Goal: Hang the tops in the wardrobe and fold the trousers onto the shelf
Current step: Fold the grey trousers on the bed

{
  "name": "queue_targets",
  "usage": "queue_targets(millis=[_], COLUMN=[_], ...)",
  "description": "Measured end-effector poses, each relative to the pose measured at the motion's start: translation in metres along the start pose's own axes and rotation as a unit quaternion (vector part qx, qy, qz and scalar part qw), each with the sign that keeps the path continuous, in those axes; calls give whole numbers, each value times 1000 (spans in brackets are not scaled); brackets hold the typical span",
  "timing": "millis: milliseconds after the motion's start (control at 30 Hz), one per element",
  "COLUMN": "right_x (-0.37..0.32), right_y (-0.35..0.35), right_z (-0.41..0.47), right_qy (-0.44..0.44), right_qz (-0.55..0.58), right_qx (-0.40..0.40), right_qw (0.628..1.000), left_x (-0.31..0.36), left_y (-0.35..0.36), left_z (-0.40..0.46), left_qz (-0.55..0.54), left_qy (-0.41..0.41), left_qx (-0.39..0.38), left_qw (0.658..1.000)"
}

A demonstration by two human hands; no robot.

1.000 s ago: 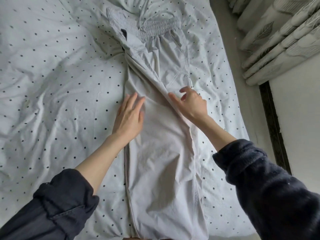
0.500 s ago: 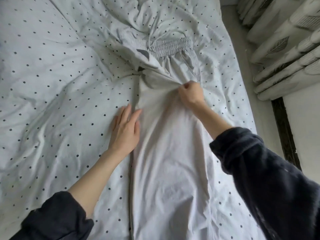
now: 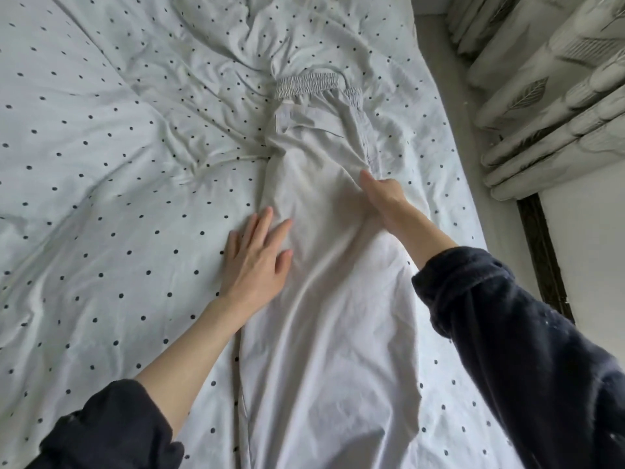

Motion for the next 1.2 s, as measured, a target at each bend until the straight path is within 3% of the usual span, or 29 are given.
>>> queue_targets(millis=[200, 333, 433, 600, 733, 867, 1067, 1200], right_x=[-13, 7, 30, 59, 101, 142, 208, 269], right_y=[-12, -26, -31, -42, -44, -44, -44, -46], right_z=[23, 21, 15, -41, -87, -135, -208, -249], right_qy=[10, 6, 33, -60, -20, -48, -37, 0], right_qz=[66, -15, 0, -79, -52, -73, -126, -151], right_qx=[72, 106, 83, 82, 32, 96, 70, 41], right_qw=[995, 994, 996, 992, 998, 992, 989, 988], left_x=[-5, -8, -14, -17, -13, -3, 3, 7], left_y=[10, 16, 16, 13, 20, 31, 63, 84], left_z=[5, 4, 4, -14, -50, -111, -217, -275], left_qz=[49, 80, 64, 5, -31, -59, -70, -177], left_qy=[-24, -1, 15, 21, -8, -33, -53, -90], left_qx=[-77, -61, -56, -11, 24, 63, 46, 45], left_qw=[996, 995, 996, 1000, 999, 996, 995, 979])
Point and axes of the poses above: each hand's wrist, its own z-axis towards the middle knuckle, its own y-axis out of the palm, x = y × z, the point moved 2 cm from there along z, towards the middle knuckle, and after that the axes turned 3 degrees about z, right-handed, at the moved point
